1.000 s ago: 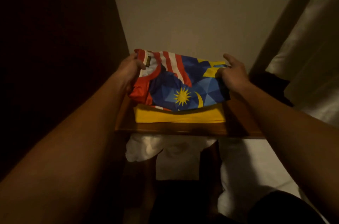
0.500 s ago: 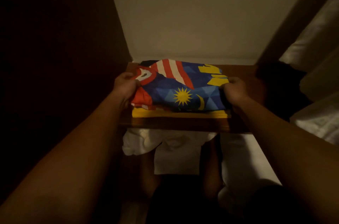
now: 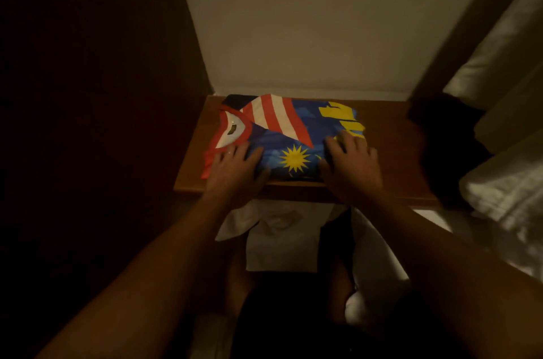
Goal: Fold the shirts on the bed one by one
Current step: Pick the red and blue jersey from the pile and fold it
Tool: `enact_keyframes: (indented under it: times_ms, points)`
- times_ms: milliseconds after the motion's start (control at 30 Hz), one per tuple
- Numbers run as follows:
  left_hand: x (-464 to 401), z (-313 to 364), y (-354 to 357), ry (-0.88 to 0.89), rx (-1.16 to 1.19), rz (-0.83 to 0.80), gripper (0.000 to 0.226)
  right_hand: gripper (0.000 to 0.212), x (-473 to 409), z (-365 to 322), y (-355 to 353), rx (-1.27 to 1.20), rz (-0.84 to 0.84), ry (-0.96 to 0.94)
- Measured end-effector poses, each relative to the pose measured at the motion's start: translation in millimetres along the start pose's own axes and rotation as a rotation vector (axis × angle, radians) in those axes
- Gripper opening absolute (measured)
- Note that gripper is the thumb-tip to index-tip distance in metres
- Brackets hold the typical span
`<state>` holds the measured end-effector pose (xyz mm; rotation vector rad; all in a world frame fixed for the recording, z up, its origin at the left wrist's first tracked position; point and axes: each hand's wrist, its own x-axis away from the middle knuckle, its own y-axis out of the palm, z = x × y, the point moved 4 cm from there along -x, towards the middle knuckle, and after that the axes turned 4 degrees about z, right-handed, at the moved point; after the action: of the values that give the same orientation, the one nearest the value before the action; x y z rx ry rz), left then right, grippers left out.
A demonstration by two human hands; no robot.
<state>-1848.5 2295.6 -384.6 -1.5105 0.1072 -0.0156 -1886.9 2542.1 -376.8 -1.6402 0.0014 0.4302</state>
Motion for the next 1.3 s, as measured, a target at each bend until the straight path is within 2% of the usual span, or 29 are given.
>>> enact_keyframes:
  times_ms: [133, 300, 500, 633, 733, 833, 967, 1167, 1300]
  points:
    - [-1.4, -11.6, 19.7, -0.042, 0.003, -0.103, 0.07, 0.066, 9.2, 5.1, 25.4, -0.04, -0.21, -0.009]
    - [-23.8, -15.8, 10.7, -0.043, 0.008, -0.209, 0.072, 0.072, -12.8, 3.7, 20.8, -0.1, -0.358, -0.006]
    - [-21.8, 3.2, -16.8, -0.003, -0.013, -0.157, 0.059, 0.075, -8.9, -1.6, 6.4, -0.104, -0.431, 0.005]
    - [-4.2, 24.6, -43.6, 0.04, 0.057, -0.18, 0.046, 0.066, 2.3, -2.3, -27.1, -0.153, -0.369, -0.027]
    - [28.2, 43.9, -81.3, 0.049, 0.1, -0.207, 0.034, 0.049, 22.1, -8.1, -74.0, -0.217, -0.351, -0.055]
    - [70.2, 68.6, -135.0, 0.042, 0.115, -0.27, 0.03, 0.033, 45.3, -18.4, -137.1, -0.229, -0.422, -0.092]
    - [113.5, 93.8, -218.3, 0.021, 0.161, -0.318, 0.027, 0.035, 62.7, -32.5, -229.8, -0.188, -0.49, -0.125]
    - [161.7, 102.6, -353.6, -0.003, 0.17, -0.355, 0.033, 0.01, 85.6, -58.0, -365.9, -0.169, -0.561, -0.154]
    - [196.7, 104.7, -443.7, -0.016, 0.219, -0.38, 0.035, 0.011, 98.3, -83.5, -465.8, -0.21, -0.541, -0.154]
